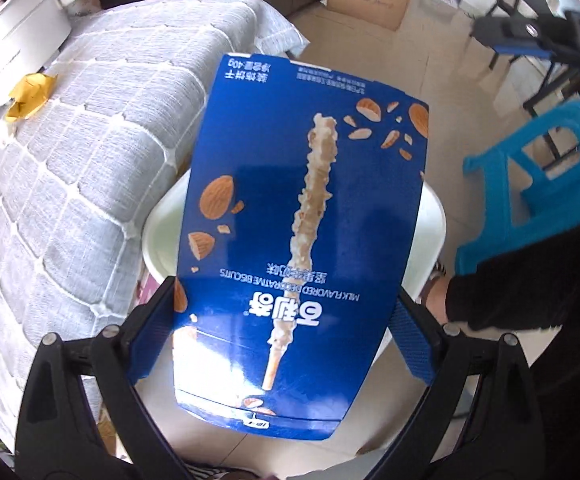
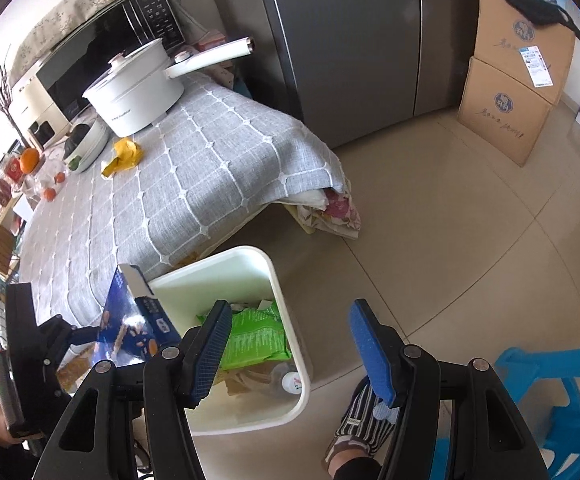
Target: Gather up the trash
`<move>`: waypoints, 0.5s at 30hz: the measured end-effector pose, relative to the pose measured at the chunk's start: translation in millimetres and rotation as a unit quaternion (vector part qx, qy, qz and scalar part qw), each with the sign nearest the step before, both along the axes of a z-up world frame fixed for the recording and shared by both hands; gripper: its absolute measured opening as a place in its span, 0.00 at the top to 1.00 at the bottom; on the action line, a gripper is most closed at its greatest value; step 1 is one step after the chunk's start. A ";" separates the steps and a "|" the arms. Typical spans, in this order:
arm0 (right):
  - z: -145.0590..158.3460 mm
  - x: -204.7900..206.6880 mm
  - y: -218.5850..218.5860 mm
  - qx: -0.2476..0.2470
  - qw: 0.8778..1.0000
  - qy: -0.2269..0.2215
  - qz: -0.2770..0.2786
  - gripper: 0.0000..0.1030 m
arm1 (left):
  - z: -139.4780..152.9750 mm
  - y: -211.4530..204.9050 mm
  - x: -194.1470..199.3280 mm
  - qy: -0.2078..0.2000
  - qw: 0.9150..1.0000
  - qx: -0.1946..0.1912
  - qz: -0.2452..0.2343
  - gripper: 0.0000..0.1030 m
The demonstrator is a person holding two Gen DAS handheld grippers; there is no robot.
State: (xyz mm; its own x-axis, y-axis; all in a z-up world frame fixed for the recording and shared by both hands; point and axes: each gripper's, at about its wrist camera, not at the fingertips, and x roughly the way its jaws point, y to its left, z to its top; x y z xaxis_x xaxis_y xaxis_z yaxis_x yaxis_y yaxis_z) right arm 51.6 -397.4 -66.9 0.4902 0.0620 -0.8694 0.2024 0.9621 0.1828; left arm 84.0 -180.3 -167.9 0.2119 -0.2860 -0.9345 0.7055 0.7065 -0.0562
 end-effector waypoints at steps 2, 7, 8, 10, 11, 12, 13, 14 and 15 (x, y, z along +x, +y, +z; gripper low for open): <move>1.7 0.1 -1.7 -0.003 1.000 -0.002 -0.003 0.36 | -0.1 0.4 5.1 -0.006 1.000 -0.006 0.007 0.05; 2.3 1.5 1.6 -0.012 1.000 -0.002 0.004 0.33 | 23.2 19.7 7.3 -0.013 0.999 -0.023 0.025 0.02; 1.7 2.2 3.2 -0.013 1.000 -0.001 0.006 0.33 | 33.3 22.0 5.5 -0.014 0.999 -0.025 0.032 0.01; 0.2 4.2 5.9 -0.016 1.000 0.001 0.009 0.33 | 39.9 26.6 6.7 -0.018 0.998 -0.032 0.049 0.01; -0.3 5.3 8.5 -0.017 1.000 0.002 0.012 0.33 | 44.0 32.2 7.5 -0.019 0.997 -0.038 0.059 0.01; -1.0 6.5 11.0 -0.019 1.000 0.003 0.014 0.32 | 48.8 38.6 9.1 -0.020 0.996 -0.043 0.070 0.01; -1.8 8.1 13.8 -0.022 1.000 0.005 0.016 0.32 | 52.6 46.5 10.2 -0.023 0.995 -0.047 0.083 0.01; -2.9 9.9 17.3 -0.025 0.999 0.007 0.018 0.31 | 55.6 55.8 10.9 -0.027 0.994 -0.051 0.095 0.01; -4.4 11.8 20.9 -0.028 0.999 0.010 0.021 0.31 | 58.5 66.0 14.2 -0.034 0.992 -0.052 0.108 0.01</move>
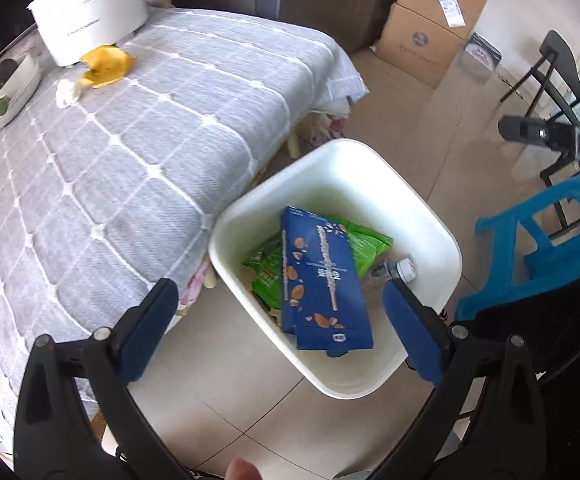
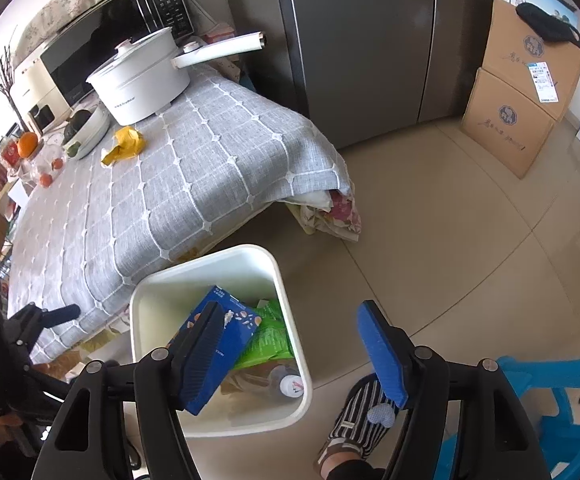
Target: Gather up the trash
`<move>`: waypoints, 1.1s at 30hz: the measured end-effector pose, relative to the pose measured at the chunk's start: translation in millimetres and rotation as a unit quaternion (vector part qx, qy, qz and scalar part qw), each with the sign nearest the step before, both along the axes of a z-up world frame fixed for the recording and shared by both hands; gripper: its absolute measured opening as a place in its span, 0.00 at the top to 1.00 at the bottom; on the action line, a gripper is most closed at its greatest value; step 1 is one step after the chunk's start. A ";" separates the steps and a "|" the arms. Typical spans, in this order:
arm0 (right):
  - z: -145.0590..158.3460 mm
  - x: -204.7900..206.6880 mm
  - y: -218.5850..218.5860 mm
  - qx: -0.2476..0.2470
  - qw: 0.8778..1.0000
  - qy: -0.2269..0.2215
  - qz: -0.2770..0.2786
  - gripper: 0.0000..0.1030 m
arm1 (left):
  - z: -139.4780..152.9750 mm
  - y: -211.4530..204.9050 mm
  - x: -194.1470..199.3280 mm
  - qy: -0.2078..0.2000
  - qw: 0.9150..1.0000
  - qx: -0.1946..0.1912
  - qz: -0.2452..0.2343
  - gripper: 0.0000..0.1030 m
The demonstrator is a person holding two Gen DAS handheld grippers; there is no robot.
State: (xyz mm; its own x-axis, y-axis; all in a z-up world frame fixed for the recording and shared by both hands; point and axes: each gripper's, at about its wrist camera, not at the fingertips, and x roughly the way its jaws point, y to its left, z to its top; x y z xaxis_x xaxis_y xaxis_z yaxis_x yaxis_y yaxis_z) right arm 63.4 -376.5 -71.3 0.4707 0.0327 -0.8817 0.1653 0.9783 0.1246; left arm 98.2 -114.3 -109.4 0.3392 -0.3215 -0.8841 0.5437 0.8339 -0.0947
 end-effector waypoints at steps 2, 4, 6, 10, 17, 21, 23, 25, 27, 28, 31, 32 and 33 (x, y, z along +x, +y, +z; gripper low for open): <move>-2.7 5.0 8.2 -0.004 1.000 0.005 0.008 0.31 | 6.3 18.7 8.0 -0.013 1.000 0.002 0.027 0.01; -5.2 12.2 18.4 -0.010 1.000 0.010 0.017 0.30 | 10.0 40.1 19.7 -0.021 0.998 0.005 0.056 0.01; -6.8 22.8 29.3 -0.012 0.999 0.015 0.029 0.30 | 14.1 60.9 35.4 -0.026 0.996 0.003 0.083 0.01; -7.6 52.0 49.4 -0.029 0.998 0.017 0.053 0.30 | 20.8 96.4 75.5 -0.047 0.990 -0.002 0.133 0.01; -15.3 120.5 85.2 -0.007 0.996 0.034 0.088 0.29 | 14.4 127.4 159.1 -0.088 0.979 -0.021 0.182 0.08; -24.4 169.1 108.0 -0.016 0.994 0.022 0.109 0.29 | 4.2 126.8 206.4 -0.109 0.976 -0.036 0.187 0.17; -29.3 190.7 117.6 -0.021 0.992 0.011 0.123 0.29 | -1.5 123.7 226.8 -0.124 0.974 -0.037 0.185 0.20; -34.0 210.5 125.9 -0.020 0.991 0.000 0.135 0.29 | -8.8 121.0 247.0 -0.129 0.975 -0.044 0.177 0.21; -38.0 228.7 132.4 -0.012 0.989 -0.012 0.146 0.29 | -16.2 119.7 265.6 -0.127 0.976 -0.054 0.171 0.25; -40.0 237.9 135.0 -0.008 0.989 -0.017 0.150 0.29 | -19.1 119.2 273.3 -0.123 0.976 -0.061 0.167 0.26; -45.2 263.9 144.4 0.009 0.987 -0.032 0.159 0.29 | -27.0 119.2 292.3 -0.100 0.979 -0.081 0.159 0.43; -47.2 273.0 148.1 0.016 0.986 -0.037 0.160 0.29 | -29.7 120.7 296.4 -0.091 0.979 -0.090 0.160 0.53; -49.2 282.4 152.5 0.021 0.986 -0.041 0.161 0.29 | -32.8 122.9 299.7 -0.079 0.979 -0.099 0.161 0.64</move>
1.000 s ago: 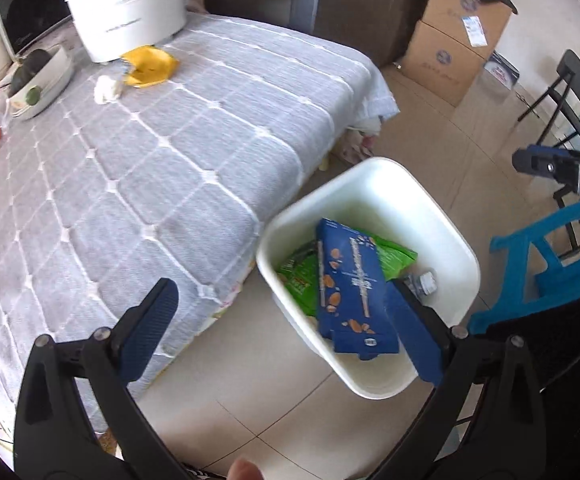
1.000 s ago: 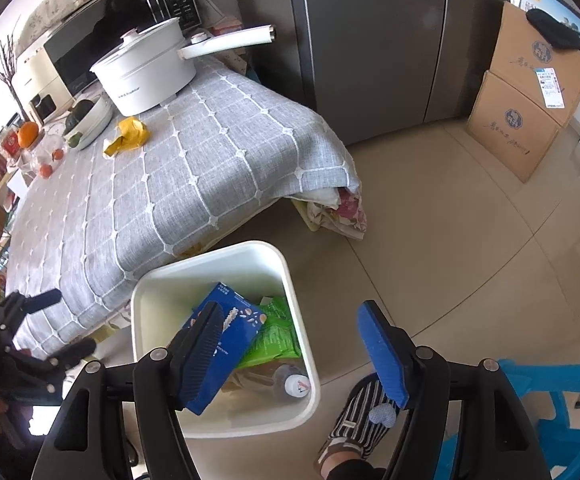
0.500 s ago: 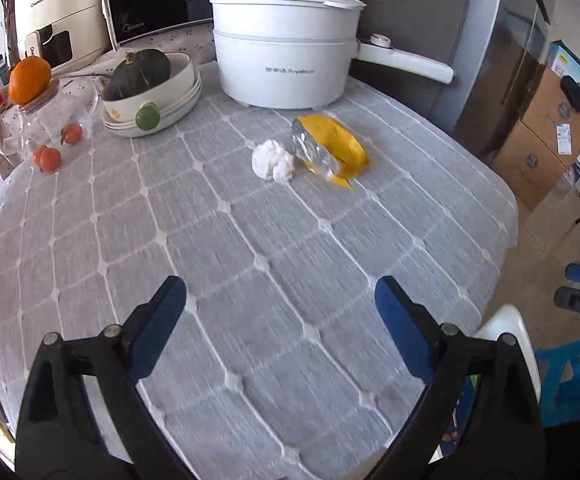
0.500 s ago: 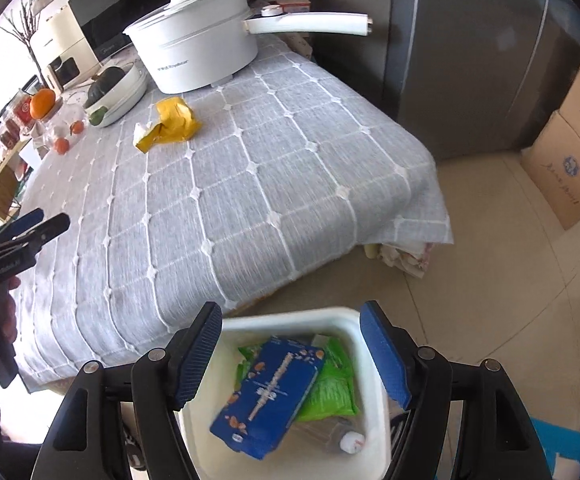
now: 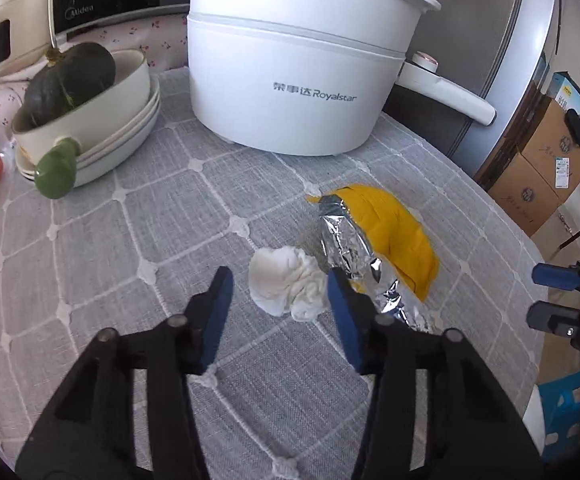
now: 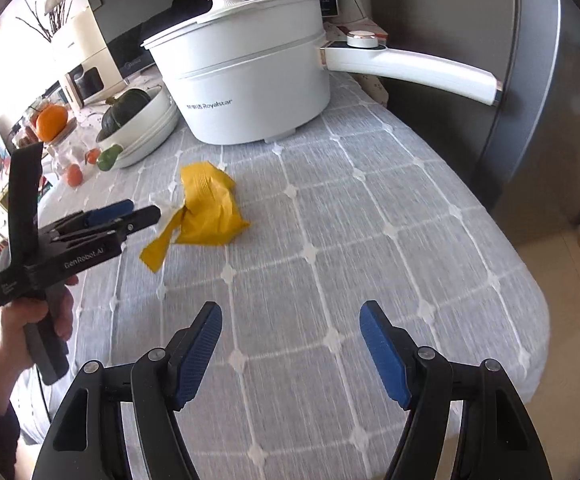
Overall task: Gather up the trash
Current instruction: 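Reach the right tool to the yellow bag and close on it, then close the left tool on the crumpled white tissue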
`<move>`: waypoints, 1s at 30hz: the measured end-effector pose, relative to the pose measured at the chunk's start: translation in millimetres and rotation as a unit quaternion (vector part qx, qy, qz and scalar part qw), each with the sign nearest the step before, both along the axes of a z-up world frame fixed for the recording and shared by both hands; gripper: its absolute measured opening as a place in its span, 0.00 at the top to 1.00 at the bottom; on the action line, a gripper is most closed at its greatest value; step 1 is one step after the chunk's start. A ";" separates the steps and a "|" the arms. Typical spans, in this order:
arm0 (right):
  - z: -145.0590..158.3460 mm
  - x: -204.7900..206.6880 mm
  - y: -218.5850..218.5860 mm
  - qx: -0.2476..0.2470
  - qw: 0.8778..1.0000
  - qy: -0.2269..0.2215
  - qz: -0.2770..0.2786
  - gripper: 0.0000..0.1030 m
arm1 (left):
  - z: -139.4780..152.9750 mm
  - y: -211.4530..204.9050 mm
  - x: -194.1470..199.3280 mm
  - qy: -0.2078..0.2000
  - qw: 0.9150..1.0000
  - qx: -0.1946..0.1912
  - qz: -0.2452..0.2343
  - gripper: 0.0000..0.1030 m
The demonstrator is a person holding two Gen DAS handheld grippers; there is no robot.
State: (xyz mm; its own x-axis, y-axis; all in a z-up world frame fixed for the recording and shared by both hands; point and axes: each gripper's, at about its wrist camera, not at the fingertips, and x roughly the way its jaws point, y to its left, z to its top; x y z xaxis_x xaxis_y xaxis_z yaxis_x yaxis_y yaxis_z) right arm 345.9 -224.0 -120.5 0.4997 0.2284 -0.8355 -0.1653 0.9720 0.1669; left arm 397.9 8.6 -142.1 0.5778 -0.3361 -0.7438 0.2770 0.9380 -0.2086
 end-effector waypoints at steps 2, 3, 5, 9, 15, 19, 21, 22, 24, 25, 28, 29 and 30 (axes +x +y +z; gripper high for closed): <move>-3.5 16.6 8.9 0.013 1.000 -0.005 0.000 0.29 | -2.1 7.1 -1.3 0.008 0.999 -0.037 -0.003 0.77; -5.4 24.8 14.1 0.021 1.000 -0.008 0.000 0.29 | -1.6 11.4 -3.2 0.008 0.999 -0.048 0.000 0.97; -10.3 38.5 24.9 0.039 0.999 -0.011 0.001 0.29 | -1.5 20.6 -7.1 0.018 0.998 -0.060 0.011 0.99; -21.6 58.7 47.9 0.054 0.998 -0.014 0.005 0.32 | -0.9 37.2 -17.8 0.029 0.997 -0.066 0.021 0.99; -40.4 81.6 69.9 0.036 0.999 -0.006 -0.001 0.54 | 4.9 53.6 -24.6 0.022 0.997 -0.066 0.025 0.99; -39.7 81.1 70.3 0.059 0.998 -0.017 0.011 0.94 | 6.6 54.0 -28.8 0.012 0.997 -0.076 0.003 0.98; -35.2 75.7 67.1 0.055 0.998 -0.014 0.022 0.94 | 6.6 47.1 -29.7 0.008 0.997 -0.072 -0.001 0.60; -33.3 72.8 65.9 0.044 0.999 -0.015 0.023 0.94 | 7.1 43.3 -30.6 0.006 0.997 -0.072 0.000 0.48; -27.3 64.7 59.6 0.032 0.999 -0.019 0.026 0.95 | 7.3 34.3 -31.2 -0.005 0.998 -0.060 0.000 0.39; -24.6 61.1 56.2 0.029 0.999 -0.020 0.025 0.95 | 5.4 29.0 -29.3 -0.003 0.999 -0.052 -0.002 0.39; -16.9 49.4 44.6 0.029 0.999 -0.023 0.025 0.95 | -6.9 14.6 -19.6 0.020 1.000 -0.017 -0.003 0.52; -14.6 44.6 41.1 0.025 0.999 -0.024 0.026 0.95 | -12.0 11.4 -17.2 0.030 1.000 -0.005 0.001 0.71; -12.7 39.6 37.4 0.021 0.999 -0.025 0.025 0.95 | -13.8 10.3 -17.6 0.030 1.000 -0.001 0.004 0.73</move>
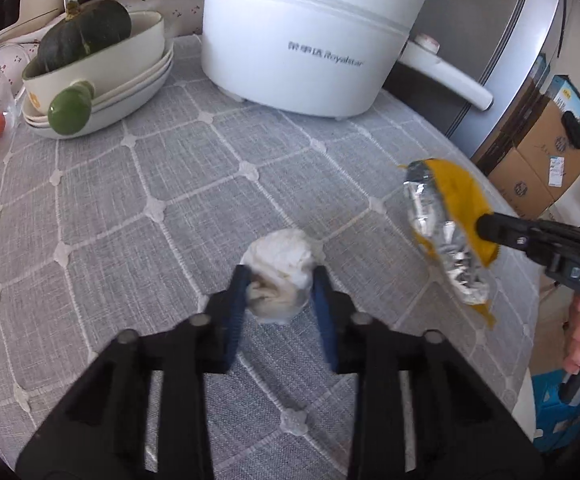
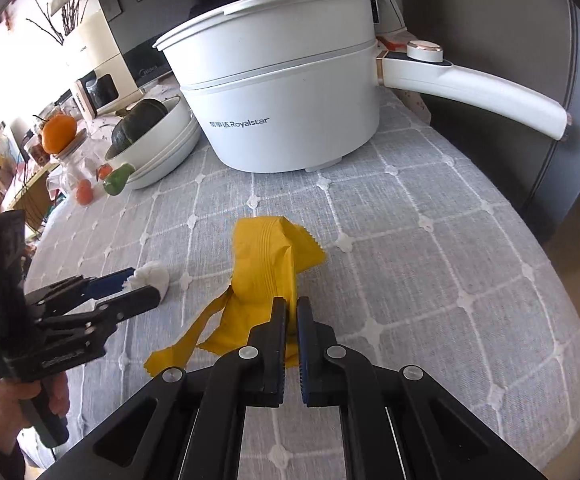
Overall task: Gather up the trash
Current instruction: 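Close the left tool on the crumpled white tissue, then carry yellow bag and tissue over the bin and open both tools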
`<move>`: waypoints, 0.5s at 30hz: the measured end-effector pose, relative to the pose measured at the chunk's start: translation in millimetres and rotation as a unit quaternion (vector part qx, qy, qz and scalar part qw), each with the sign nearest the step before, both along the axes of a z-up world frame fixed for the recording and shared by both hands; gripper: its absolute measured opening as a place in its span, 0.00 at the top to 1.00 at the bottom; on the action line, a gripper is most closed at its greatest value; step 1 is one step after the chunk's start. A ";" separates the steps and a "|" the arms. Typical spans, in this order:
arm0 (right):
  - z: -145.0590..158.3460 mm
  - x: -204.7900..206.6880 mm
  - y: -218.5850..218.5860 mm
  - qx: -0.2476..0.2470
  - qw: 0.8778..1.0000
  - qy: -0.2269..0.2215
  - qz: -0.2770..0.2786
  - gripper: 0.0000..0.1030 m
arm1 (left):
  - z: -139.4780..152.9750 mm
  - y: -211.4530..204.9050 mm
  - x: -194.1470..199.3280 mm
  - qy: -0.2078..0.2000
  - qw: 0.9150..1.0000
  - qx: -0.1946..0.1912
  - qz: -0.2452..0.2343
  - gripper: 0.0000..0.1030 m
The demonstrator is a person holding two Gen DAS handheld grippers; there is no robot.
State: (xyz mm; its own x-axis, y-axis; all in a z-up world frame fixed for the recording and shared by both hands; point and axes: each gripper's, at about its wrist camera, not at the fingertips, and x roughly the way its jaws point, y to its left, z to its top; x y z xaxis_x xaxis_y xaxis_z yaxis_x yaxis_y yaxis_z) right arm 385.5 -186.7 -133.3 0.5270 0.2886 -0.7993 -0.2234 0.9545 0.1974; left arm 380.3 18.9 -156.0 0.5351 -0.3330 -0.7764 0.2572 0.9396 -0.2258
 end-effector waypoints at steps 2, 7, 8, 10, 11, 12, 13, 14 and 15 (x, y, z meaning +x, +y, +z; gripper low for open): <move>4.2 -11.4 -8.8 -0.004 1.000 0.001 -0.001 0.95 | 3.8 -0.4 -5.2 -0.004 1.000 0.002 0.009 0.78; 20.5 -45.3 -29.0 -0.011 1.000 0.003 -0.006 0.95 | 24.0 -2.1 -38.0 -0.005 1.000 0.008 0.013 0.79; 24.9 -53.6 -33.3 -0.009 1.000 0.002 -0.008 0.95 | 30.4 -2.8 -47.1 -0.007 1.000 0.006 0.011 0.79; 33.4 -71.1 -41.4 -0.006 1.000 0.002 -0.014 0.95 | 43.2 -3.4 -67.9 -0.010 1.000 -0.002 0.010 0.79; 38.1 -80.7 -44.8 -0.005 1.000 0.001 -0.017 0.95 | 49.8 -3.8 -79.1 -0.011 1.000 -0.008 0.009 0.79; 43.5 -91.9 -48.2 -0.006 1.000 0.000 -0.019 0.95 | 56.1 -5.0 -90.2 -0.013 1.000 -0.015 0.007 0.79; 48.3 -101.9 -50.4 -0.006 1.000 -0.001 -0.021 0.95 | 62.7 -5.1 -103.5 -0.016 1.000 -0.021 0.003 0.79; 53.7 -113.1 -52.9 -0.006 1.000 -0.002 -0.023 0.95 | 68.9 -6.4 -117.0 -0.019 0.999 -0.026 -0.003 0.79; 59.2 -125.2 -55.5 -0.007 1.000 -0.004 -0.025 0.95 | 75.2 -7.9 -130.9 -0.023 0.999 -0.029 -0.008 0.79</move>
State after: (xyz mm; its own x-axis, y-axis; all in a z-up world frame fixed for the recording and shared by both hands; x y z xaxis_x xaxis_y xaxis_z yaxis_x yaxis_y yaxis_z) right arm 260.2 -242.2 -74.1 0.5470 0.2501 -0.7989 -0.1761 0.9673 0.1823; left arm 249.4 11.1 -80.8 0.5637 -0.3854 -0.7305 0.2837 0.9210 -0.2670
